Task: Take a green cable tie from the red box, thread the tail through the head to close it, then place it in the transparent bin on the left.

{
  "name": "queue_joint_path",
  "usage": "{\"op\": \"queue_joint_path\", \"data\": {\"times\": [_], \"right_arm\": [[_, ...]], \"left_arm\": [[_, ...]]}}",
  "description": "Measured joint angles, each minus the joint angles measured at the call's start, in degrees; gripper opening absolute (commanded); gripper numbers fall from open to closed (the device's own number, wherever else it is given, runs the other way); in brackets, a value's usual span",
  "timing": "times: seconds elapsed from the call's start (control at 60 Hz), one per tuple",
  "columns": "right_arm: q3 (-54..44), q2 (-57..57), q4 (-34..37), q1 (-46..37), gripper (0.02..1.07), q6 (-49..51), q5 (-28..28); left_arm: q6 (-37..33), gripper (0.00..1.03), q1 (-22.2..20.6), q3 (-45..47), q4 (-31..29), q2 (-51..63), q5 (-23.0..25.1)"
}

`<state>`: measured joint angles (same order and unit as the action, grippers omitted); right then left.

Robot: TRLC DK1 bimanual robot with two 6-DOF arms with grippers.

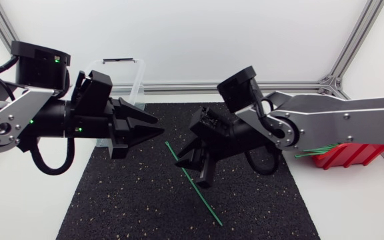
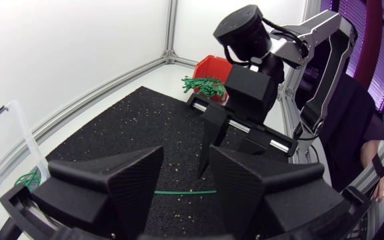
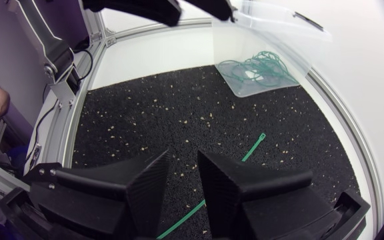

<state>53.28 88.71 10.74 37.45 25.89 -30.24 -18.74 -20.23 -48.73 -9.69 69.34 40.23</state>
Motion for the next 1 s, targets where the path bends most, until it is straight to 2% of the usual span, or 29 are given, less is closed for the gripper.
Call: {"op": "queue_joint_path", "data": {"times": [0.217,0.617,1.0], "right_arm": [[4.9,7.0,0.2,1.3,0.39,-2.5,7.8],[13.4,20.3,0.8,1.9,0.38,-6.4,16.6],[23.9,29.0,4.8,2.5,0.38,-9.1,21.4]], "left_arm": [[-5.6,0.83,4.1,4.0,-1.0,-6.1,-0.7],[-8.9,0.9,7.9,8.2,-3.1,-10.3,-0.7],[-10.1,0.91,11.9,9.6,-4.0,-12.5,0.0]]}}
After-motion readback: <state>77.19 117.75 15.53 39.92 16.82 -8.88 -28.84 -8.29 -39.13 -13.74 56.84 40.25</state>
